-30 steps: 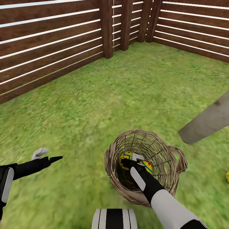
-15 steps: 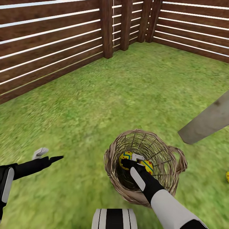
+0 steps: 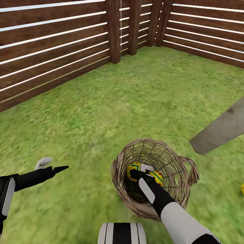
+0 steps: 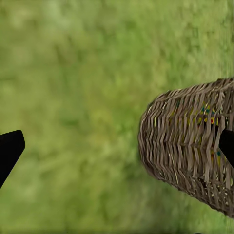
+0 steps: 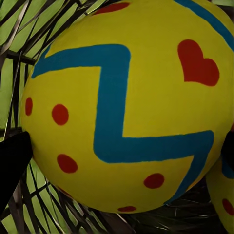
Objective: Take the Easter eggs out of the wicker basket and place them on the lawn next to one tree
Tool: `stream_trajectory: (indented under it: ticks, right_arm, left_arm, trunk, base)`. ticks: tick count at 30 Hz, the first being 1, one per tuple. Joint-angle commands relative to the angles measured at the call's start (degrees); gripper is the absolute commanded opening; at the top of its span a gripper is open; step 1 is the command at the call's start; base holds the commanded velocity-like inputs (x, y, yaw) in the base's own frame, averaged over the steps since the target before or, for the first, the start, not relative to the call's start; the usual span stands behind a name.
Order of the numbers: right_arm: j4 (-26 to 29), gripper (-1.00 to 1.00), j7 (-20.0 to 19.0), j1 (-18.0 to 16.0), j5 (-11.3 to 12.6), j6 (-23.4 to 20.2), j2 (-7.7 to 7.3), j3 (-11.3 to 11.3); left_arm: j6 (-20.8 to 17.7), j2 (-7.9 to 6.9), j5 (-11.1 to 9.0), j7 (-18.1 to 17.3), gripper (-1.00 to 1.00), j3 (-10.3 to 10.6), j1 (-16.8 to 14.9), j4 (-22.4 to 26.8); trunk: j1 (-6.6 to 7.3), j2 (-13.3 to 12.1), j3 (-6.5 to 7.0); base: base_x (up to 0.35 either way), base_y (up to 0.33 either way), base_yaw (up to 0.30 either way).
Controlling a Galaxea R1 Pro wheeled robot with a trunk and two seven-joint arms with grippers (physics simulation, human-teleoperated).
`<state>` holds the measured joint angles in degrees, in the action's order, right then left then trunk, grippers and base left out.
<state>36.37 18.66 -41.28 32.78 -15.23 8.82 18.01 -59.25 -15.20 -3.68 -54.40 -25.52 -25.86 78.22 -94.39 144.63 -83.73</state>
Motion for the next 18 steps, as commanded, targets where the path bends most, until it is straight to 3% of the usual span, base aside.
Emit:
stream_trajectory:
  ticks: [1, 10, 18]
  right_arm:
    - [0.10, -1.00, 0.49, -0.02, 0.47, -0.15, -0.03, 0.27]
    - [0.10, -1.00, 0.48, -0.02, 0.47, -0.15, -0.03, 0.27]
    - [0.10, -1.00, 0.50, -0.02, 0.51, -0.44, -0.03, 0.27]
  left_arm:
    - [-0.51, 0.00, -0.36, 0.08, 1.00, -0.05, -0.04, 0.00]
    - [-0.51, 0.00, -0.36, 0.08, 1.00, -0.05, 0.01, 0.00]
    - [-0.51, 0.00, -0.36, 0.08, 1.00, 0.03, -0.01, 0.00]
  trunk:
    - [0.01, 0.01, -0.04]
    - [0.01, 0.01, -0.04]
    - [0.14, -0.05, 1.07]
  base:
    - [0.000, 0.000, 0.000]
    - [0.000, 0.000, 0.000]
    - [0.000, 0.000, 0.000]
